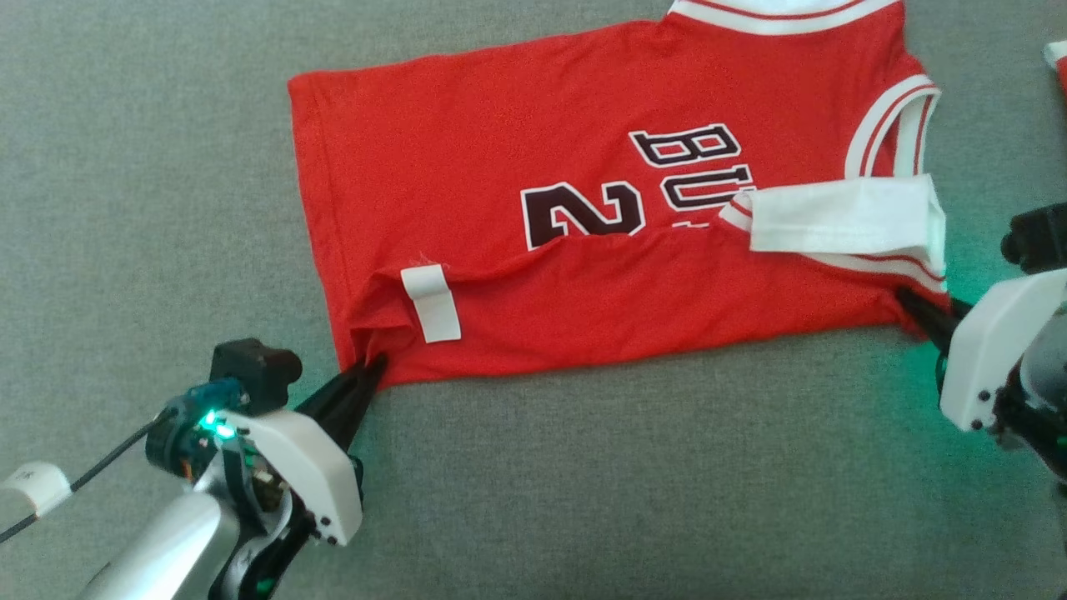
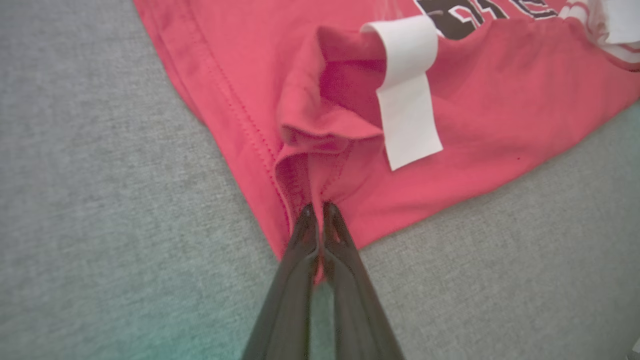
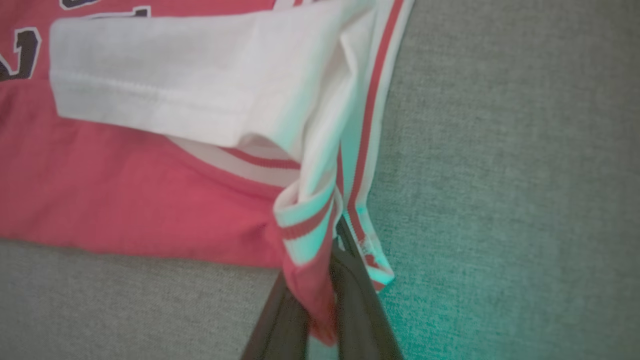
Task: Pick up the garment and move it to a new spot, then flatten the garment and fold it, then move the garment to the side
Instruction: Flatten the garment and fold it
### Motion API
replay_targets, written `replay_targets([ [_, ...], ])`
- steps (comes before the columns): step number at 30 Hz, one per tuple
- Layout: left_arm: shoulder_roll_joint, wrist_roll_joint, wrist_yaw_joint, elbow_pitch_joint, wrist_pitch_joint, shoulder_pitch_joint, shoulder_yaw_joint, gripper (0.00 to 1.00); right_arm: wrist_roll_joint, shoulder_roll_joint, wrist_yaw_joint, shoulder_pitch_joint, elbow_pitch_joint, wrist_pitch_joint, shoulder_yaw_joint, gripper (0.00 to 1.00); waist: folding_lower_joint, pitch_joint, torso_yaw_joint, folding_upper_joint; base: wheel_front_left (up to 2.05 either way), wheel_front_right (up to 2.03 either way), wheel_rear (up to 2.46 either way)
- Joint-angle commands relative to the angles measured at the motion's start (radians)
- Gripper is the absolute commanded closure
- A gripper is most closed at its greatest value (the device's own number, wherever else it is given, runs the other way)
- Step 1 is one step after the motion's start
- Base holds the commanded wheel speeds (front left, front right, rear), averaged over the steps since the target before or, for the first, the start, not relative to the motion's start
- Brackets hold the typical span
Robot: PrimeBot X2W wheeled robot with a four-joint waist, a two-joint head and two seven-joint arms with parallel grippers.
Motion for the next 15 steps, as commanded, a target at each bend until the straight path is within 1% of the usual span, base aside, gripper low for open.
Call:
replay_targets([
  [1,0.033,-0.012,-0.002,0.015,0.013,0.022,0.015,1.0,0.015,-0.013,-0.001,0.048,-0.016,0.018,0.023,1.0,0.0,-0.022,-0.002,0.0,0.0,0.0,0.0],
  [4,0.053,-0.034,-0.004,-0.01,0.008,0.048,0.031,1.0,0.038,-0.024,-0.001,0.069,-0.026,0.018,0.006,1.0,0.0,-0.054,-0.003,0.0,0.0,0.0,0.0],
  [10,0.126,-0.083,-0.014,-0.14,0.034,0.124,0.052,1.0,0.101,-0.089,-0.001,0.156,-0.079,0.055,-0.051,1.0,0.0,-0.116,0.003,0.0,0.0,0.0,0.0],
  [11,0.126,-0.083,-0.014,-0.14,0.034,0.124,0.052,1.0,0.101,-0.089,-0.001,0.156,-0.079,0.055,-0.051,1.0,0.0,-0.116,0.003,0.0,0.0,0.0,0.0],
  [15,0.16,-0.117,-0.004,-0.251,0.06,0.204,0.046,1.0,0.145,-0.134,-0.001,0.244,-0.137,0.111,-0.084,1.0,0.0,-0.128,0.002,0.0,0.0,0.0,0.0],
])
